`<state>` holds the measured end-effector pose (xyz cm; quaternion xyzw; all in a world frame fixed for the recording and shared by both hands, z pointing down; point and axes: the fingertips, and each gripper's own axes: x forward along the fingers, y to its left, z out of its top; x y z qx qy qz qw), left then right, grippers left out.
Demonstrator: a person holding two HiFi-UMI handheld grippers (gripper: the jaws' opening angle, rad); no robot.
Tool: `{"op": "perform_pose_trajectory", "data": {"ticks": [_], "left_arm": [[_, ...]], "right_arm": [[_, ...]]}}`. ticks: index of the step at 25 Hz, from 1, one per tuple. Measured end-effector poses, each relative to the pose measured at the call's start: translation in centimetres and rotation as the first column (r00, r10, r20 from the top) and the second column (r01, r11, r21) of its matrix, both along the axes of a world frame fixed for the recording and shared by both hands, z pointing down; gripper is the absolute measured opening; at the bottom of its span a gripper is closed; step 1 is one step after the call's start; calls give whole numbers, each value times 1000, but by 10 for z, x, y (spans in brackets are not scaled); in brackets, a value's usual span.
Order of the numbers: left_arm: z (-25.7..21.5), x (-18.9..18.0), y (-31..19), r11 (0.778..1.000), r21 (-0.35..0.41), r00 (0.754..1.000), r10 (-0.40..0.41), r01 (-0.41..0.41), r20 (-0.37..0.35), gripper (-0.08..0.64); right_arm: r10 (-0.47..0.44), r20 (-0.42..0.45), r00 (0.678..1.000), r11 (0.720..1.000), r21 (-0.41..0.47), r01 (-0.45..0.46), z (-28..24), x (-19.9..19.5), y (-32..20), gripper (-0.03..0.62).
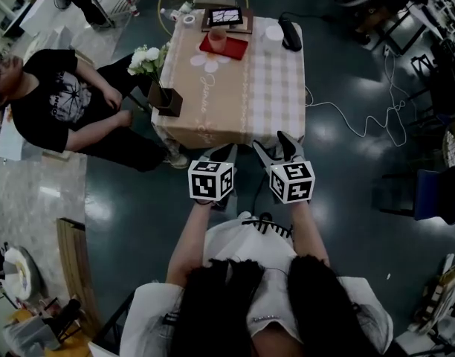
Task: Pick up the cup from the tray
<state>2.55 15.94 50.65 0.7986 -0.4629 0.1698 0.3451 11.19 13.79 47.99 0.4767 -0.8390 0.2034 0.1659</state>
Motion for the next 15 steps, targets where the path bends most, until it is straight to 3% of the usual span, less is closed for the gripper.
{"op": "perform_pose_trajectory", "data": {"ticks": [8, 15], "left_arm": [[-1, -14, -67, 999, -16, 999, 35, -35, -11, 5], [-1, -35, -114, 998, -37, 998, 51, -52, -19, 5]], "right_arm": [[-21, -46, 999, 1000, 1, 21, 0, -26, -66, 354], [-1, -58, 998, 1000, -3, 1, -3, -44, -113, 362]]}}
